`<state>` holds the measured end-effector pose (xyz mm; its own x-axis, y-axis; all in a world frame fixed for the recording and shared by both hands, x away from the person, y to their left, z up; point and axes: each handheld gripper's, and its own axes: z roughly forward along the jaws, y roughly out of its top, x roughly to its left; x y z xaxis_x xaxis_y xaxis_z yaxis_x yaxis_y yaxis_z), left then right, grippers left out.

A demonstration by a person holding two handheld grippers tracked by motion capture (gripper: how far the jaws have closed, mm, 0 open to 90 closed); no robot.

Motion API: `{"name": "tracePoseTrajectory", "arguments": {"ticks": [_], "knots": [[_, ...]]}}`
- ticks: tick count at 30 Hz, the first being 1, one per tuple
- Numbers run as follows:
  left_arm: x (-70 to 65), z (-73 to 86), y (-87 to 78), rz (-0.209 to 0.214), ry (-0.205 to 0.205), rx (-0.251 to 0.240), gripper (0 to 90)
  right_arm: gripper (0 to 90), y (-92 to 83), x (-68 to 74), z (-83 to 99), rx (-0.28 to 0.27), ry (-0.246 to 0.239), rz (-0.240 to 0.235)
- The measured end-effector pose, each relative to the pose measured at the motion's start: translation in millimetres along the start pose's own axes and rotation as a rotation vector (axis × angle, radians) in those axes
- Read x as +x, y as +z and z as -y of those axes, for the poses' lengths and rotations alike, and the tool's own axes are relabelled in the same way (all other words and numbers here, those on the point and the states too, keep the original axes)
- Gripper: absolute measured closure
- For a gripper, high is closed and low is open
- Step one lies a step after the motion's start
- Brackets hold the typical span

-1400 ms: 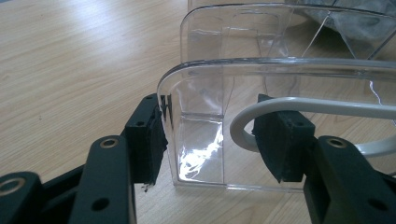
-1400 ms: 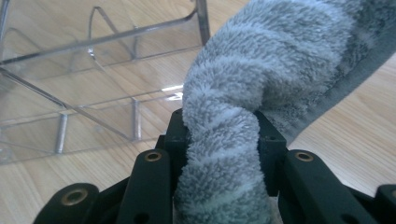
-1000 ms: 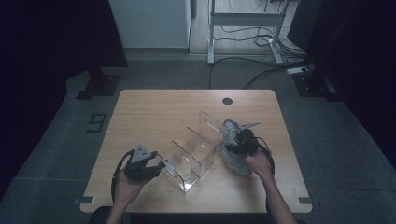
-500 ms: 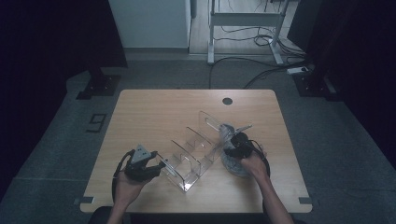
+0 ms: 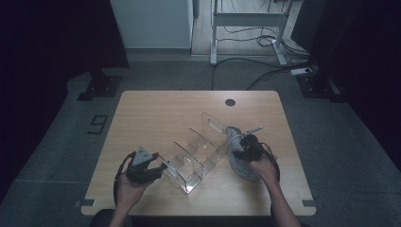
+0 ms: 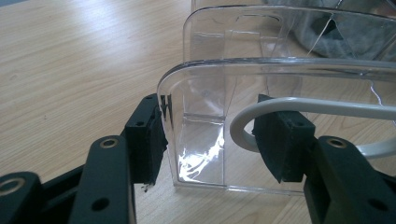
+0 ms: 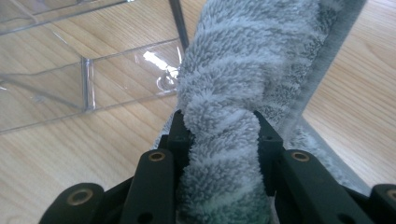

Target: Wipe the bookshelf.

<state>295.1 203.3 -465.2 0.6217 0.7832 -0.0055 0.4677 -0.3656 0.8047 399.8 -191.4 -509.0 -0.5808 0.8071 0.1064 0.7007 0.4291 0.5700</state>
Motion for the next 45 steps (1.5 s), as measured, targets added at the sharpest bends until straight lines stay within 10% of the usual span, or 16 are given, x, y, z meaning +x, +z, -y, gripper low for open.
{"name": "tracePoseTrajectory", "arguments": {"ticks": [18,30,45], "knots": [[-0.4,0.1,0.2,0.001,0.000,-0.002,44.9,66.1,-41.3,25.7,16.9,-0.057,-0.019,-0.098],[-2.7,-1.2,1.1,0.006,0.008,0.003,45.0,66.0,-32.8,53.8,4.2,-0.088,-0.113,-0.220],[-4.5,-3.7,3.3,0.011,0.008,0.007,45.0,66.1,-14.6,60.6,-5.9,-0.069,-0.173,-0.192]]}}
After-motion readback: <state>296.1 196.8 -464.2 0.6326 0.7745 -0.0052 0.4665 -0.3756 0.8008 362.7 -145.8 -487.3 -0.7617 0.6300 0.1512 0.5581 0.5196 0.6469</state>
